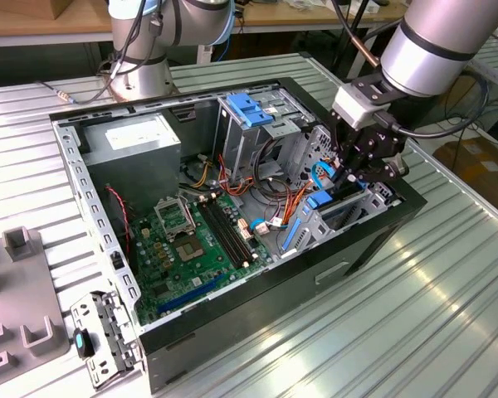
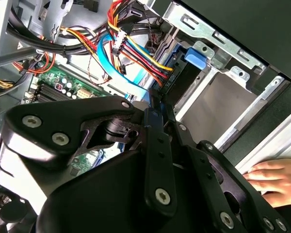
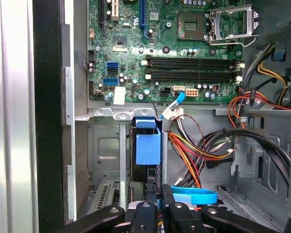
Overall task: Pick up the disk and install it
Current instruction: 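Insert the second disk wire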
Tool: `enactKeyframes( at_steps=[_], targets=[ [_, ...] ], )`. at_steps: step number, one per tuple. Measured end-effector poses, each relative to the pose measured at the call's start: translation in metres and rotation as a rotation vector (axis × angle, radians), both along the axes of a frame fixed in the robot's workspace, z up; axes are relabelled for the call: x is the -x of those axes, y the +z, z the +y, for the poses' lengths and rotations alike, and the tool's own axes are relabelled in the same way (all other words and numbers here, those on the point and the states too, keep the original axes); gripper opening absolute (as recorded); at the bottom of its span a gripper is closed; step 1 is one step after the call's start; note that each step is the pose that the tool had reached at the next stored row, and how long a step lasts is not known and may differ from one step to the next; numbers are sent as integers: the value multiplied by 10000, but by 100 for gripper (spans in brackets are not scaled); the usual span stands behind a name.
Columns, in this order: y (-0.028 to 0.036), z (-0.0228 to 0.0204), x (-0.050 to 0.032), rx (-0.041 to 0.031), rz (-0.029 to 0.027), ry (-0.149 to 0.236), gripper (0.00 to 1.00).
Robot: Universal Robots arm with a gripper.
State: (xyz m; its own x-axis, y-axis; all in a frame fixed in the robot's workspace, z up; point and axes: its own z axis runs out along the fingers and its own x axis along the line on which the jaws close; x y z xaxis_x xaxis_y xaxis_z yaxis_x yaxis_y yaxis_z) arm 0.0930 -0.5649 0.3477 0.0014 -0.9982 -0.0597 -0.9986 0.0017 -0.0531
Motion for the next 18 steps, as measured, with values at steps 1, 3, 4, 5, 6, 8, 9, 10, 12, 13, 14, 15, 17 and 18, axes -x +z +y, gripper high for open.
enactKeyframes(
  at_steps=[1, 3, 4, 5, 6, 8, 9, 10, 12, 13, 14, 15, 17, 18],
  targets=[
    [0, 0, 0, 3, 0, -21, 16],
    [0, -1, 0, 6, -1, -33, 16],
    [-1, -1, 0, 6, -1, -34, 16],
    [-5, -2, 0, 3, -1, -34, 16],
    [-13, -1, 0, 1, -2, -35, 16],
    [-22, -2, 0, 3, -2, -35, 16],
    [-25, -2, 0, 5, -1, -35, 16],
    [-32, -2, 0, 3, -1, -34, 16],
    [-58, -2, 0, -3, -1, -35, 16],
    [-77, -2, 0, -16, -1, -34, 16],
    [-78, -3, 0, -18, -1, -35, 16],
    [-81, -3, 0, -22, -1, -35, 16],
    [-83, -3, 2, -26, -1, -36, 16],
    [-83, -3, 5, -29, -5, -35, 16]
  ],
)
